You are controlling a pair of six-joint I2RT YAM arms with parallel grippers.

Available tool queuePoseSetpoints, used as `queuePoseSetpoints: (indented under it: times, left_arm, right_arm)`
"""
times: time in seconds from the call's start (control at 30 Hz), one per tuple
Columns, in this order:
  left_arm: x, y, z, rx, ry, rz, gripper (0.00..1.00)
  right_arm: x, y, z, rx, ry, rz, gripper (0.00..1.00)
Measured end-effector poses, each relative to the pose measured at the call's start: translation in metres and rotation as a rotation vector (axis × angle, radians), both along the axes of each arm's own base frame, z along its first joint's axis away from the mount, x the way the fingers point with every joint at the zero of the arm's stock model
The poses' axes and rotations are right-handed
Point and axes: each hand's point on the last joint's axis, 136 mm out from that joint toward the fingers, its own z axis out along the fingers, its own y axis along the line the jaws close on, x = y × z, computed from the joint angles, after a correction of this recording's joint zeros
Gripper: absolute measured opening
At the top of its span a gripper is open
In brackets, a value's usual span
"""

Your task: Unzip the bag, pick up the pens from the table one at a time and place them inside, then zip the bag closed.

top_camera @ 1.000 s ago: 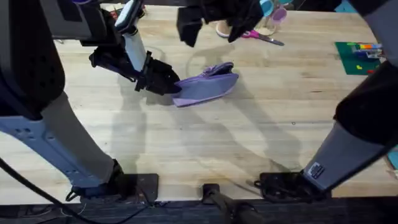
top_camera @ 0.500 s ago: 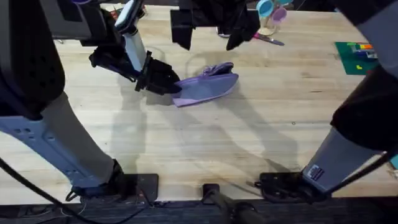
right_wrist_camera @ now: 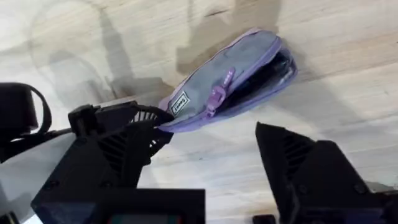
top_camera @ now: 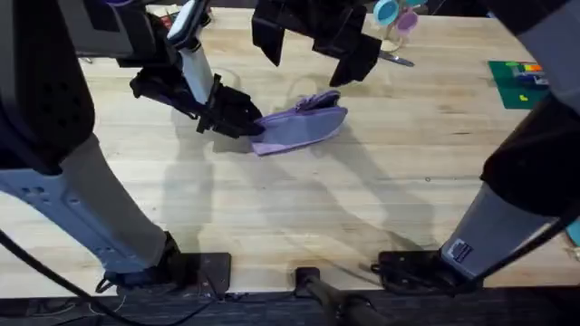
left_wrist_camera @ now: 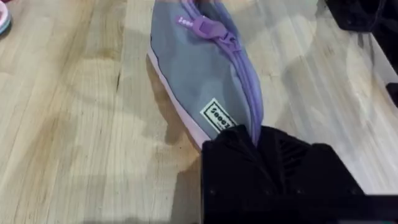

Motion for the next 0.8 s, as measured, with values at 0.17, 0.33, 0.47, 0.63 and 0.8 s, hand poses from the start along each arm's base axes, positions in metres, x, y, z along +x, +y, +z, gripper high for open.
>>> queuePoseSetpoints:
  times: [0.17, 0.33, 0.47, 0.63, 0.8]
  left_arm:
    - [0.000, 0.000, 0.000, 0.000, -0.003, 0.000, 0.041]
    - [0.001, 0.000, -0.001, 0.001, -0.008, 0.000, 0.042]
    - [0.001, 0.000, -0.001, 0.001, -0.010, 0.000, 0.042]
    - [0.001, 0.000, -0.001, 0.001, -0.010, 0.000, 0.041]
    - [0.001, 0.000, -0.001, 0.001, -0.010, 0.000, 0.042]
  right_arm:
    - [-0.001, -0.001, -0.006, -0.013, 0.021, -0.013, 0.996]
    - [0.000, 0.001, -0.026, -0.049, 0.070, -0.016, 0.996]
    - [0.002, 0.004, -0.047, -0.074, 0.116, -0.016, 0.996]
    - [0.004, 0.006, -0.063, -0.090, 0.152, -0.018, 0.994]
    - [0.006, 0.006, -0.065, -0.088, 0.154, -0.024, 0.971]
